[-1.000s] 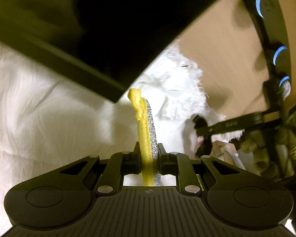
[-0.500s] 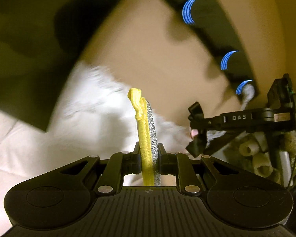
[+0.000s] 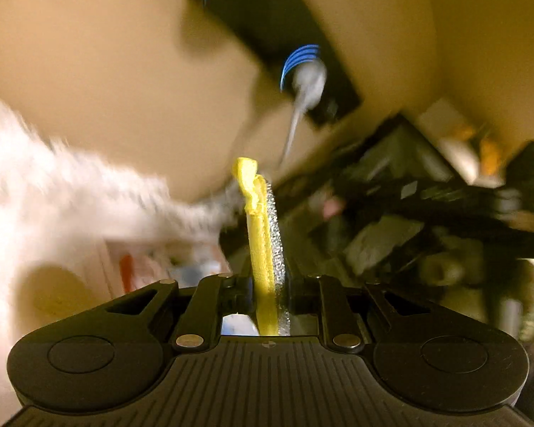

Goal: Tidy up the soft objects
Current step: 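Carry the sponge over the pink box with the left tool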

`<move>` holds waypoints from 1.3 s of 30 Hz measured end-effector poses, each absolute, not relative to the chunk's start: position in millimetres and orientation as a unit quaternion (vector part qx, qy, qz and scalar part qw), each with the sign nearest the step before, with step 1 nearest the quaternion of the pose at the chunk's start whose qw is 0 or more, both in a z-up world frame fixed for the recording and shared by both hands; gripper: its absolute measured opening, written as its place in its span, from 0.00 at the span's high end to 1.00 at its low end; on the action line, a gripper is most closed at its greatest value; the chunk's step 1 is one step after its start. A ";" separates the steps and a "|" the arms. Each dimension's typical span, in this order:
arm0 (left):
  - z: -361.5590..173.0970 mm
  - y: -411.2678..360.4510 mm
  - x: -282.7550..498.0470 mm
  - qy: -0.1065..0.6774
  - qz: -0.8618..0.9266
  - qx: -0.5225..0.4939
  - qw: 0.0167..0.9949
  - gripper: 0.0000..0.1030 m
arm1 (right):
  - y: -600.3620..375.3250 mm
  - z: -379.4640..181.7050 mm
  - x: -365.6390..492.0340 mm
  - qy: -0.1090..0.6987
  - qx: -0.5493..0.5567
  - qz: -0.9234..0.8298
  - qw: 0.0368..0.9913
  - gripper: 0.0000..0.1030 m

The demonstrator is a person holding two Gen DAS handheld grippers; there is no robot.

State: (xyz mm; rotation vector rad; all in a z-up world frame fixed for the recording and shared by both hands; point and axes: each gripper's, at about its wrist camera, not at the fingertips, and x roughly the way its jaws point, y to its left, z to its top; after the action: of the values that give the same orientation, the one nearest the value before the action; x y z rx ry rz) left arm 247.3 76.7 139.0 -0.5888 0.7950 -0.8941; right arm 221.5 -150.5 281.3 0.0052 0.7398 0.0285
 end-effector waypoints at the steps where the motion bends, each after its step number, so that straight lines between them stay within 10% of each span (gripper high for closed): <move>1: 129.6 64.8 247.9 0.386 -0.405 -0.260 0.787 0.81 | -157.0 278.9 218.4 0.360 0.010 0.010 0.933 0.82; 17: 101.6 44.5 222.4 0.395 -0.305 -0.156 0.852 0.70 | -178.5 149.9 250.4 0.406 0.199 0.064 0.889 0.82; 26: 62.8 32.2 215.8 0.437 -0.321 -0.146 0.827 0.67 | -143.9 93.2 299.1 0.519 0.115 0.062 0.845 0.81; 39: 55.0 33.8 238.6 0.430 -0.314 -0.152 0.833 0.66 | -152.0 135.0 273.2 0.466 0.102 0.031 0.878 0.62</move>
State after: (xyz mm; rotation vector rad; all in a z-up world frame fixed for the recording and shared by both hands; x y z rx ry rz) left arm 238.6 33.8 55.0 -0.3215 0.9118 -0.6660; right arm 273.2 -152.0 135.0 0.2122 0.9720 0.0650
